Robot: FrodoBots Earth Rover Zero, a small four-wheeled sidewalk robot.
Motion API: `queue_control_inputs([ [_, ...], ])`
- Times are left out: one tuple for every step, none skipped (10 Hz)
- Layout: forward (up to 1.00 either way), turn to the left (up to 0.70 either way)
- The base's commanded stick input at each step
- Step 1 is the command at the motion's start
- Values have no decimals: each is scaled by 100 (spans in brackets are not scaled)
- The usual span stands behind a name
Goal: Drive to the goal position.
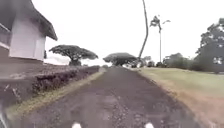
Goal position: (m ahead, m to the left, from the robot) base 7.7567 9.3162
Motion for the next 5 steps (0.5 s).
queue_control_inputs([
  [0,-70],
  [0,-28],
  [0,0],
  [0,0],
  [0,0],
])
